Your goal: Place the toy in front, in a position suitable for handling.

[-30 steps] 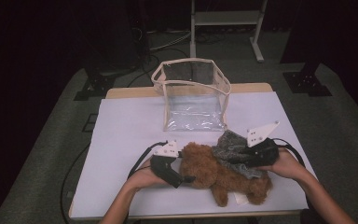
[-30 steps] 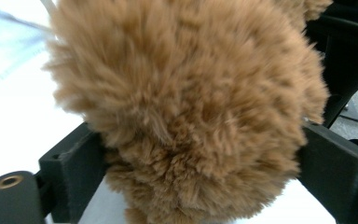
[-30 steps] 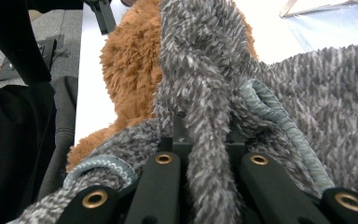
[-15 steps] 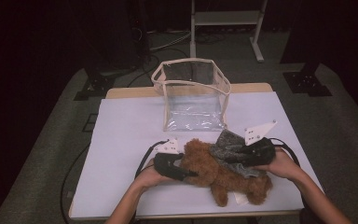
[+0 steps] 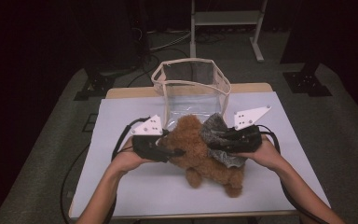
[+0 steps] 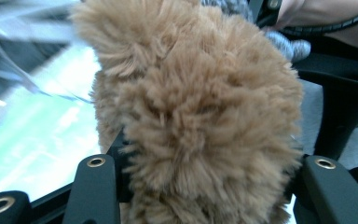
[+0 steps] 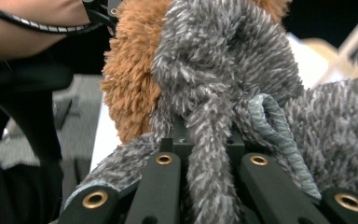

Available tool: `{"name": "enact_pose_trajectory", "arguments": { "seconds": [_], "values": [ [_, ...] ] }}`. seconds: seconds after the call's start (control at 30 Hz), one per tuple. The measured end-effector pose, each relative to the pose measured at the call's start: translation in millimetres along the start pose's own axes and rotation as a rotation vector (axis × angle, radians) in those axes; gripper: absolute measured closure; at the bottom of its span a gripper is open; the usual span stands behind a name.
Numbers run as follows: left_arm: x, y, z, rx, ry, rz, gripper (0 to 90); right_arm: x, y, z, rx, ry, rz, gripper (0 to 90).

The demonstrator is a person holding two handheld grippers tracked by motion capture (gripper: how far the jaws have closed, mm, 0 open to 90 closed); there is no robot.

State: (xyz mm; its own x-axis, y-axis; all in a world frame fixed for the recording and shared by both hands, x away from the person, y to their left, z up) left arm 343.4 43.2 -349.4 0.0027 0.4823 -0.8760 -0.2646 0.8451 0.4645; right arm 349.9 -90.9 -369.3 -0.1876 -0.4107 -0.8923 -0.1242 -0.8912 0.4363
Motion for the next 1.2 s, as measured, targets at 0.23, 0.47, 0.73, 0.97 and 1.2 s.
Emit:
{"name": "enact_pose_trajectory", "arguments": {
  "seconds": [0.23,0.47,0.73,0.97,1.2],
  "values": [
    [-24.3,34.5,-0.1,-0.045,-0.092,0.063,42.6,-27.4,-10.1,12.1,-0.050,0.026,-0.088,81.3],
    [-8.9,-1.2,-5.6,-0.002,-0.070,0.094,41.3,7.6,3.2,-2.5,-0.006,-0.026,-0.038,81.0],
    [-38.4,-38.3,-8.3,0.013,-0.133,0.096,40.6,-49.8,52.5,2.2,0.067,0.102,-0.013,80.9],
    [-58.9,-69.4,-21.2,0.057,-0.190,0.091,38.7,-80.2,49.5,-6.6,0.108,0.135,0.111,80.8],
    [-56.4,-78.9,-24.2,0.076,-0.172,0.056,26.7,-48.1,58.2,-12.6,0.099,0.071,0.122,81.0]
  ]
}}
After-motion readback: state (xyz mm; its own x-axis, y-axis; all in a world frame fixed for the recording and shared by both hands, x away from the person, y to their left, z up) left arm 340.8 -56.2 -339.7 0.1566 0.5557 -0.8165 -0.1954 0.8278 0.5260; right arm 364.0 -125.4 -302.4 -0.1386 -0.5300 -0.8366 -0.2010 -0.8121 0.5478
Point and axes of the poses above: each handheld gripper's, and its own axes: y roughly backward along the jaws, x roughly out of its underside, z roughly to its left, the point moved 10 cm from there along -y, roughly forward along the jaws, and after that the axes turned 4 degrees about -y, right-handed, at the moved point
